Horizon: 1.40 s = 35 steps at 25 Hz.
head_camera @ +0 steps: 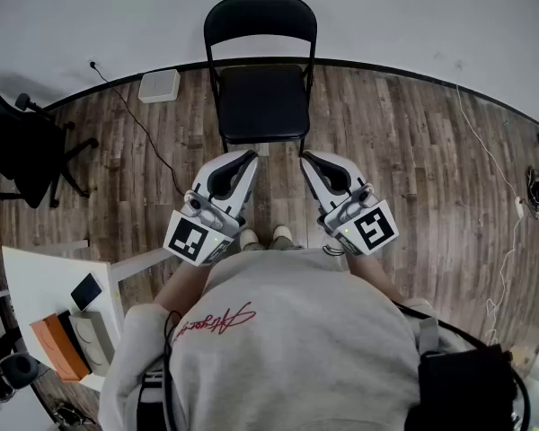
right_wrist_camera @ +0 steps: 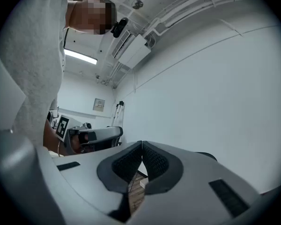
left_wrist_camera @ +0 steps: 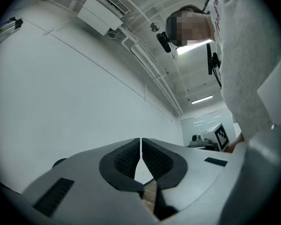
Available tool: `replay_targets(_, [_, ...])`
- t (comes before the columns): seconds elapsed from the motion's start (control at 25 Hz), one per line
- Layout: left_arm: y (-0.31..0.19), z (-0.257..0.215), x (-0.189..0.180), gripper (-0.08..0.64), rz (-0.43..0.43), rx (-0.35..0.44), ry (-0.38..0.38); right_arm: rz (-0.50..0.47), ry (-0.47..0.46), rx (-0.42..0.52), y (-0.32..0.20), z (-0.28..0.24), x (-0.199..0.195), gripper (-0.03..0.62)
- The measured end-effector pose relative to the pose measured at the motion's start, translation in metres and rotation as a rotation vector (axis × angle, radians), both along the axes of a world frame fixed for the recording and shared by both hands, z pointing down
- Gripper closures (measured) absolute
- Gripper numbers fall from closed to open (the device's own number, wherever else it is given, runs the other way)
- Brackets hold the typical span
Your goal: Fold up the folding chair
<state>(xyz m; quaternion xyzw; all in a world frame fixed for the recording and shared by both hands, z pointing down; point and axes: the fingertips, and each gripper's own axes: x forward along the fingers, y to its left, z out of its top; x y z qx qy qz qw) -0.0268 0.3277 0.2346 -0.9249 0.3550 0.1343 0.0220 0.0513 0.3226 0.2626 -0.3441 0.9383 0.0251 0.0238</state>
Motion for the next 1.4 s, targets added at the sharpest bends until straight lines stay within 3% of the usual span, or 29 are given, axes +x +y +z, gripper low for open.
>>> replay_targets(0.52, [0.002,0.001,0.004,0.534,-0.001,-0.007,0.014,0.002,-0.009,-0.017,0.002,0.003,0.002,0.574])
replay_targets(0.8, [0.001,0.003,0.009,0.535,-0.017,-0.010,0.006,0.044,0.016,0.111,0.004,-0.009,0.011,0.574])
replay_targets(1.08, [-0.007,0.002,0.024,0.535,-0.043,-0.002,0.003,0.057,-0.008,0.064,-0.011,0.000,0.036,0.574])
replay_targets(1.28, [-0.013,0.003,0.021,0.534,-0.115,0.018,0.014,0.031,0.011,0.067,-0.012,0.010,0.046,0.574])
replay_targets(1.4, [-0.020,0.011,0.015,0.534,-0.143,-0.008,0.011,0.022,0.015,0.047,-0.019,0.017,0.047,0.574])
